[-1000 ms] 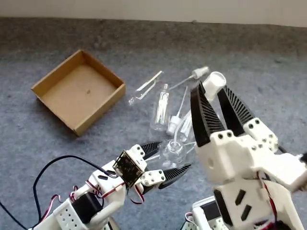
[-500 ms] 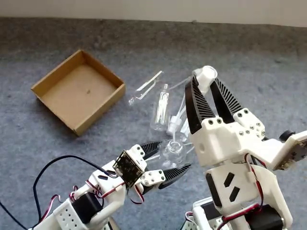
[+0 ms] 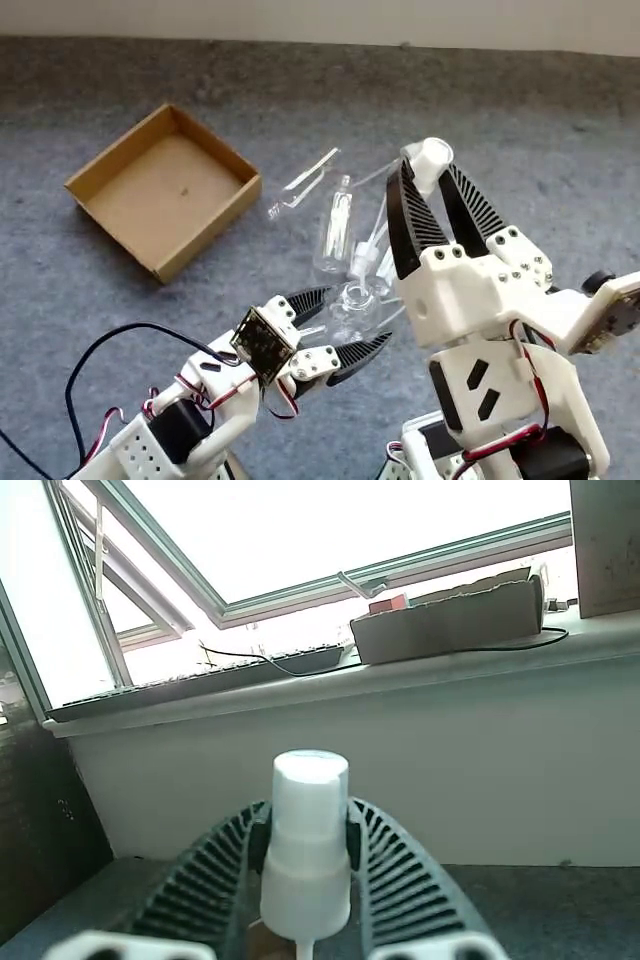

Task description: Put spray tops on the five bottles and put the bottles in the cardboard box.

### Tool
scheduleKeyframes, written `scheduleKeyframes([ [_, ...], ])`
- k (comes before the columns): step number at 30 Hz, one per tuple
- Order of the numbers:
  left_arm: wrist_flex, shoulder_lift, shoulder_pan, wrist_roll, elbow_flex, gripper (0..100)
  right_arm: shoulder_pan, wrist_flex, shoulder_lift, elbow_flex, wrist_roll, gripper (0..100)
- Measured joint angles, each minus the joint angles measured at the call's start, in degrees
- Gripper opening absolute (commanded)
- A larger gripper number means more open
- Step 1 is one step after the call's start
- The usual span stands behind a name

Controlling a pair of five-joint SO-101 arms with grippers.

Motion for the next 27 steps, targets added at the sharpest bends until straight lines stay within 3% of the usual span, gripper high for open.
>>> scheduleKeyframes([
  [17, -3.3, 0.0, -0.5, 0.0, 0.0, 19, 0.0, 0.4, 0.1, 5.9, 0.0, 0.6],
  [23, -3.4, 0.0, -1.4, 0.0, 0.0, 19, -0.2, 7.7, 0.0, 6.2, 0.0, 0.6],
  [27, -3.4, 0.0, -4.0, 0.0, 0.0, 19, -5.2, 11.2, 0.1, 6.2, 0.0, 0.7],
])
